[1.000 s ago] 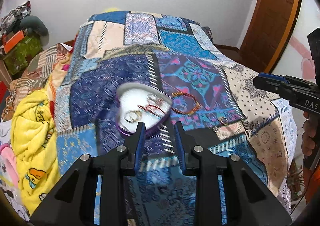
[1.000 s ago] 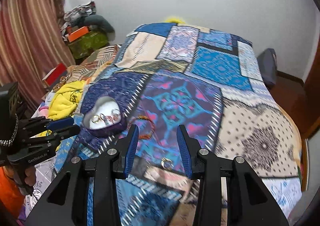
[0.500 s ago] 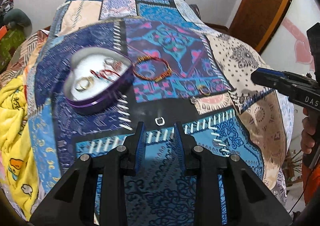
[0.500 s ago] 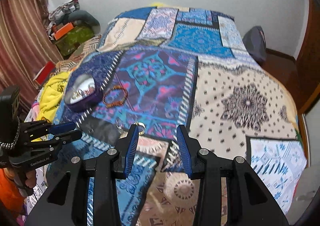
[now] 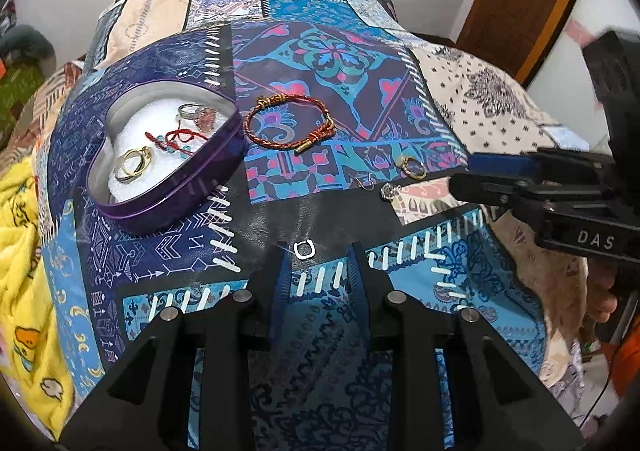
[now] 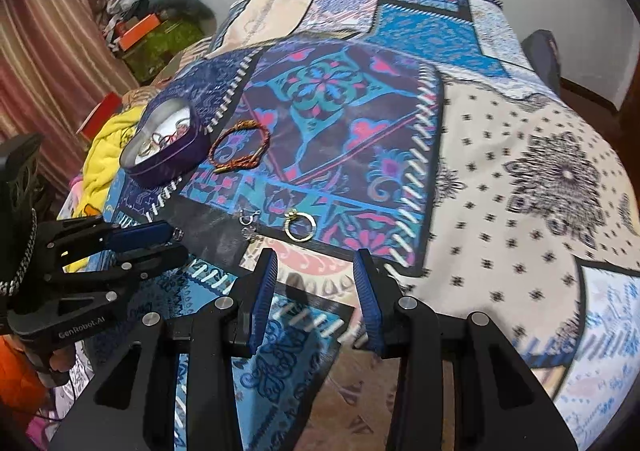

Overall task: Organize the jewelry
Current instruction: 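Grasp the small silver earring with the left tool while the right tool grasps the gold ring, then carry both pieces over the heart tin and lower them inside, opening the tools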

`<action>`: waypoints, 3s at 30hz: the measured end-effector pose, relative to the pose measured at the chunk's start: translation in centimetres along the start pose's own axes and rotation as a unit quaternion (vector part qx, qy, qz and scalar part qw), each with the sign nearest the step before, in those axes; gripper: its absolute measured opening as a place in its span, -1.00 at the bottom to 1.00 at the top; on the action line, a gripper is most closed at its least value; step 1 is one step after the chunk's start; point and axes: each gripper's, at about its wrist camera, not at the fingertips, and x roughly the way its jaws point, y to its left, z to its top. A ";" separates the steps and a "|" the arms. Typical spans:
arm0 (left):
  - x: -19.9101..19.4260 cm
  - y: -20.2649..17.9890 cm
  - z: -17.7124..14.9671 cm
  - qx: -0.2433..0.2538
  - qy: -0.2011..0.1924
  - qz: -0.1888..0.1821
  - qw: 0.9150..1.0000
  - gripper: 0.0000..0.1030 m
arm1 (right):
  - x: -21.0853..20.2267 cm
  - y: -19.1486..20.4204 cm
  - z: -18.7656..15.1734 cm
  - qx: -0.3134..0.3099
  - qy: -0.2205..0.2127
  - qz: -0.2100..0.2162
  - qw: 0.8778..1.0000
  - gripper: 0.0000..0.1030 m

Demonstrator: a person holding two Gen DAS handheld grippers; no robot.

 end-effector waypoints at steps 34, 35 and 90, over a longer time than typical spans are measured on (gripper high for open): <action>-1.3 -0.4 -0.9 0.005 -0.022 0.014 1.000 -0.84 | 1.8 1.5 0.8 -0.011 -0.013 -0.021 1.000 -0.57; -1.5 -0.4 -1.0 0.005 -0.024 0.015 1.000 -0.84 | 1.5 1.6 0.9 -0.011 -0.016 -0.022 1.000 -0.57; -6.0 10.0 4.2 -0.057 -0.143 0.033 0.988 -0.84 | 1.8 12.2 10.9 -0.083 -0.105 0.057 0.989 -0.57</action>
